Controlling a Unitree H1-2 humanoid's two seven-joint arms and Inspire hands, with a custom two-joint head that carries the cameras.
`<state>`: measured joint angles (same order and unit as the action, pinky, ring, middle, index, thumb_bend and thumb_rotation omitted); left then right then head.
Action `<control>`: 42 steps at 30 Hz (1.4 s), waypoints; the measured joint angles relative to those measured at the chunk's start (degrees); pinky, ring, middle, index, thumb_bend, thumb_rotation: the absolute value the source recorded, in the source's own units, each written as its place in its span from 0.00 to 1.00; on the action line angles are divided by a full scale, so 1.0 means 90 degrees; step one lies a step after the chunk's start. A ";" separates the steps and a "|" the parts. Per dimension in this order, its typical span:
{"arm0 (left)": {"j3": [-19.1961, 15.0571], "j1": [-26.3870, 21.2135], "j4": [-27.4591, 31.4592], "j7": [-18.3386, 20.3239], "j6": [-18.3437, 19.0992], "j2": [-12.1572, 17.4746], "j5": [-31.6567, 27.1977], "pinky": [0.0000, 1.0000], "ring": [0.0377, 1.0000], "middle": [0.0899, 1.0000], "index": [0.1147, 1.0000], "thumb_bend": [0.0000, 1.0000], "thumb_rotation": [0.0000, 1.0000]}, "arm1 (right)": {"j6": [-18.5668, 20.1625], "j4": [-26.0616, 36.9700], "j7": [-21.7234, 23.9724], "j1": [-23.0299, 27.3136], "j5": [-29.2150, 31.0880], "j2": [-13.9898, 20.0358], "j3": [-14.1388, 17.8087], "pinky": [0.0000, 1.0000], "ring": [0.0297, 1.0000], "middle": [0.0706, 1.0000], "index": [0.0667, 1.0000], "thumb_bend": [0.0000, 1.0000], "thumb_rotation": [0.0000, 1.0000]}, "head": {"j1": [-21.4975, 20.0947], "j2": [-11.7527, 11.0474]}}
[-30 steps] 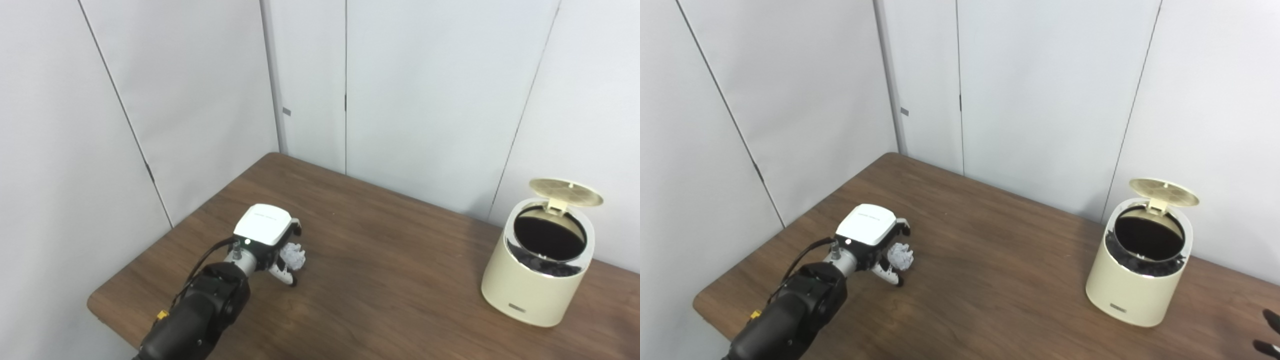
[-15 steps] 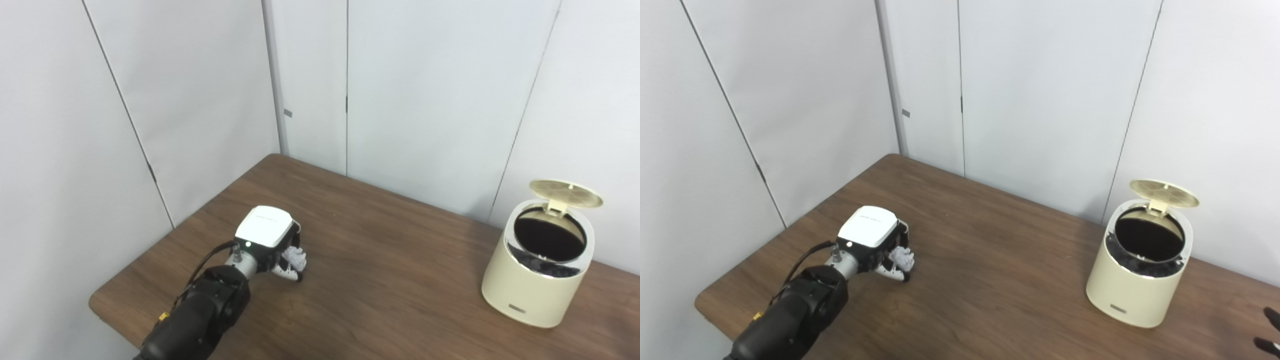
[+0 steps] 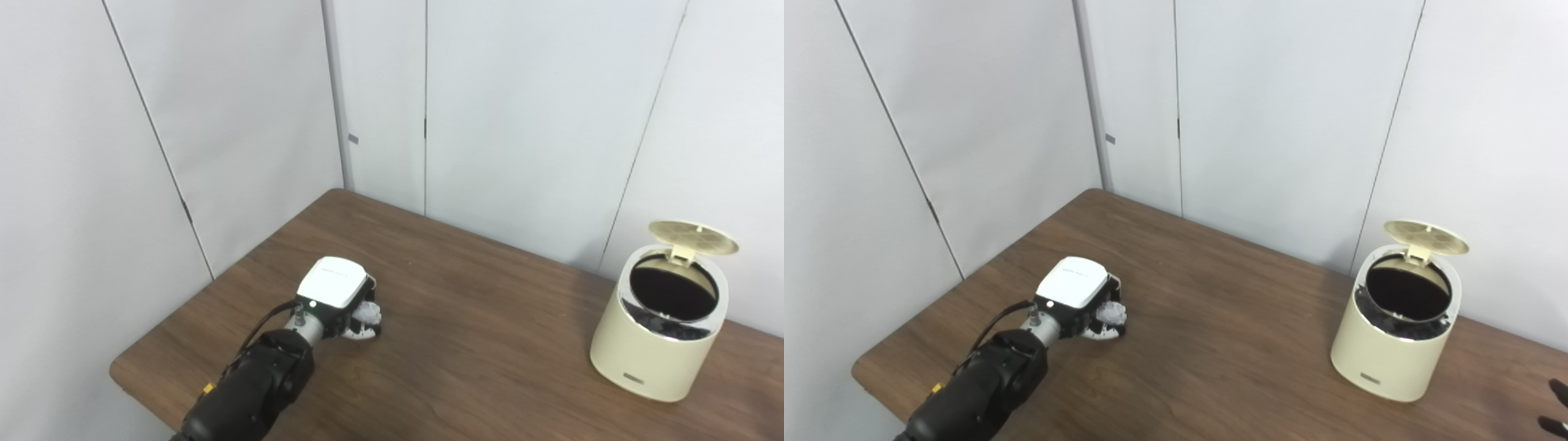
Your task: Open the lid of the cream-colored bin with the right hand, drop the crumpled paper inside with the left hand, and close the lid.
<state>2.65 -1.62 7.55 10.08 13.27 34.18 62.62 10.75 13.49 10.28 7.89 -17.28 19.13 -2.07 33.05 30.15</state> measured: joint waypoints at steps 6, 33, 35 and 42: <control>0.0056 -0.0004 -0.0047 -0.0167 0.0004 0.0006 0.0005 0.68 0.57 0.37 0.46 0.52 0.00 | -0.0003 -0.0003 0.0000 0.0000 -0.0001 0.0004 0.0001 0.61 0.83 0.95 0.93 0.77 0.63 | -0.0039 -0.0010; -0.0064 -0.0109 0.1549 -0.1065 -0.0412 -0.0613 0.0293 0.69 0.52 0.37 0.46 0.52 0.00 | -0.0050 -0.0036 -0.0120 0.0000 -0.0146 -0.0056 -0.0116 0.62 0.86 0.94 0.91 0.71 0.53 | -0.1083 -0.0049; -0.0038 -0.0184 0.1592 -0.1173 -0.0553 -0.0800 0.0295 0.68 0.52 0.36 0.47 0.52 0.00 | -0.0050 -0.0040 -0.0149 0.0001 -0.0189 -0.0069 -0.0142 0.66 0.87 0.94 0.90 0.70 0.50 | -0.1327 -0.0068; 0.0124 -0.0470 0.1541 -0.1722 -0.1064 -0.1294 0.0301 0.70 0.51 0.38 0.47 0.52 0.00 | -0.0030 -0.0038 -0.0082 0.0010 0.0196 -0.0258 -0.0148 0.73 0.85 0.94 0.91 0.69 0.34 | -0.2127 -0.0156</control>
<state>3.76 -5.85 21.42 -5.41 3.69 22.54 65.33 10.47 13.15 9.54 7.98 -15.52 16.81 -3.40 13.91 28.74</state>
